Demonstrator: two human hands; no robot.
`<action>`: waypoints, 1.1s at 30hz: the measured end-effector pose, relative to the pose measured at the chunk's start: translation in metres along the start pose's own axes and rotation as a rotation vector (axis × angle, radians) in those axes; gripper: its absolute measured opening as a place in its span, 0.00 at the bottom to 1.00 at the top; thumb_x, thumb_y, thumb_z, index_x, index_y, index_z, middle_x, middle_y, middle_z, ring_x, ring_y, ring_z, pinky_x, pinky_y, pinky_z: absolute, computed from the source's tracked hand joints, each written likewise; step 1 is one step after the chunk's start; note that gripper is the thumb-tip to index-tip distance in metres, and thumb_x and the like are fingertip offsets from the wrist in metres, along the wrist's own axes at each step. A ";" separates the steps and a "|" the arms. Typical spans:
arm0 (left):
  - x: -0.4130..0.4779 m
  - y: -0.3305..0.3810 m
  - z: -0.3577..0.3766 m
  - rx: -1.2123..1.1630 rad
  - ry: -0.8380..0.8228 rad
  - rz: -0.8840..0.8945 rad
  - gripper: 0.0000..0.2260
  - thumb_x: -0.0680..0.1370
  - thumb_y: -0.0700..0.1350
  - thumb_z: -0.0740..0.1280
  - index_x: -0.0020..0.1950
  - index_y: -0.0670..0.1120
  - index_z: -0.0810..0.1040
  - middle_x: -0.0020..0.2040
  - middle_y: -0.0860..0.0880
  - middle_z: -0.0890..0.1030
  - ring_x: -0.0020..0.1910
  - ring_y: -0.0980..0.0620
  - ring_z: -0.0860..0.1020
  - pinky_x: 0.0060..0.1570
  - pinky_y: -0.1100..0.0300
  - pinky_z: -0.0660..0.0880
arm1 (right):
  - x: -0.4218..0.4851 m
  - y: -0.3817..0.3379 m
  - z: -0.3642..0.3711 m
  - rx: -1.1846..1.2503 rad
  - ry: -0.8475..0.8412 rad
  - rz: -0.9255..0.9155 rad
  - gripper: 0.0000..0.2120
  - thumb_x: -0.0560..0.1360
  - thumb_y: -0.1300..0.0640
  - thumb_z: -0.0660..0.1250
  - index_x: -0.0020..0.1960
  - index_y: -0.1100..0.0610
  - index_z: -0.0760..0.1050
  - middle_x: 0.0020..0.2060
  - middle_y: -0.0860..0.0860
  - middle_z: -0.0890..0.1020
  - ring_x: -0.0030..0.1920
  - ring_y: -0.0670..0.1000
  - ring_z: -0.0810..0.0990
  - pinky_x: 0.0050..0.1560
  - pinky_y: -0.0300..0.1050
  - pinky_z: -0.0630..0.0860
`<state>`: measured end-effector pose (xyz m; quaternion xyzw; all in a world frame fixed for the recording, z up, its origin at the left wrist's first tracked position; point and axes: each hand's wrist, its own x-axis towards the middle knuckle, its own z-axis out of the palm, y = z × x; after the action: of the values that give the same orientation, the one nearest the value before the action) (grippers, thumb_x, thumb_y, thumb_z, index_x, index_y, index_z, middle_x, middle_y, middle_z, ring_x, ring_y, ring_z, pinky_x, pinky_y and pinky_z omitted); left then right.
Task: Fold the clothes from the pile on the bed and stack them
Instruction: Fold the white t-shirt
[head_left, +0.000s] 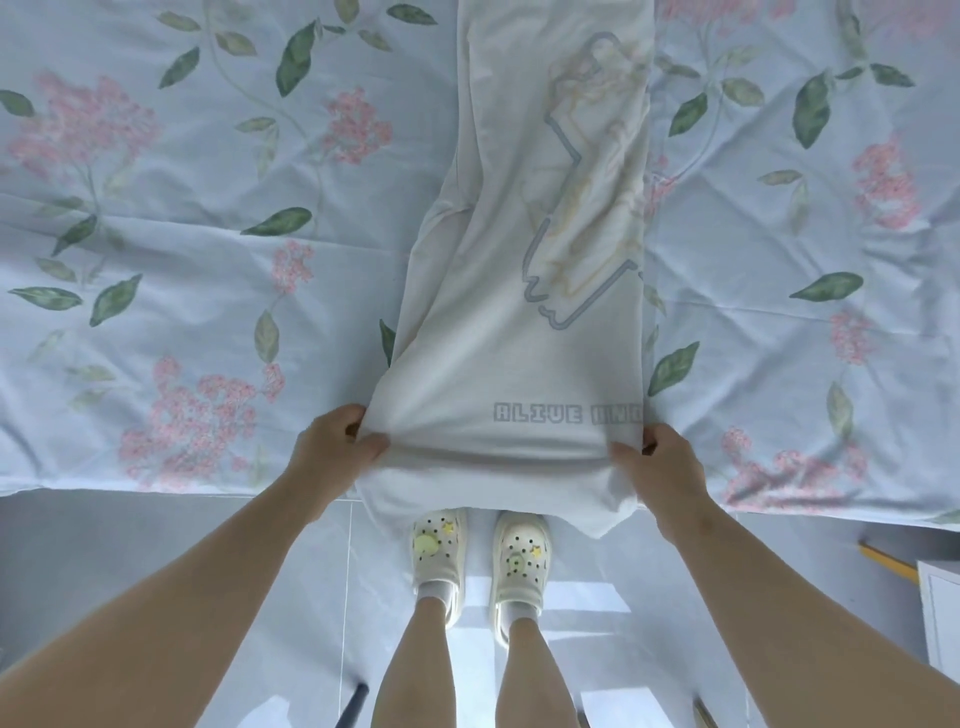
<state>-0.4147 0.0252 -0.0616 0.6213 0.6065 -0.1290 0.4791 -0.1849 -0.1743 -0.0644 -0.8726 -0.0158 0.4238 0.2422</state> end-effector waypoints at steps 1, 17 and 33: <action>0.000 0.001 -0.001 0.037 0.004 0.005 0.02 0.74 0.41 0.68 0.45 0.46 0.77 0.42 0.45 0.80 0.41 0.46 0.77 0.38 0.58 0.71 | 0.000 0.001 -0.001 0.004 0.010 0.005 0.05 0.75 0.59 0.65 0.48 0.59 0.71 0.36 0.52 0.75 0.37 0.52 0.73 0.37 0.45 0.71; 0.098 0.166 0.016 -0.324 0.184 0.149 0.06 0.77 0.48 0.66 0.44 0.47 0.75 0.35 0.52 0.72 0.35 0.50 0.71 0.33 0.60 0.67 | 0.078 -0.072 0.011 0.106 0.128 -0.014 0.25 0.71 0.49 0.64 0.65 0.58 0.65 0.57 0.57 0.74 0.54 0.61 0.75 0.52 0.57 0.77; 0.072 0.102 0.010 -0.096 0.130 0.077 0.13 0.75 0.52 0.69 0.53 0.47 0.72 0.41 0.53 0.75 0.40 0.51 0.74 0.35 0.59 0.70 | 0.068 -0.061 -0.004 0.275 -0.037 -0.153 0.11 0.77 0.58 0.64 0.59 0.57 0.72 0.41 0.50 0.76 0.38 0.47 0.74 0.36 0.38 0.70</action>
<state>-0.3048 0.0835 -0.0756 0.6276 0.6176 -0.0406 0.4724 -0.1275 -0.1062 -0.0859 -0.8197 -0.0287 0.4181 0.3905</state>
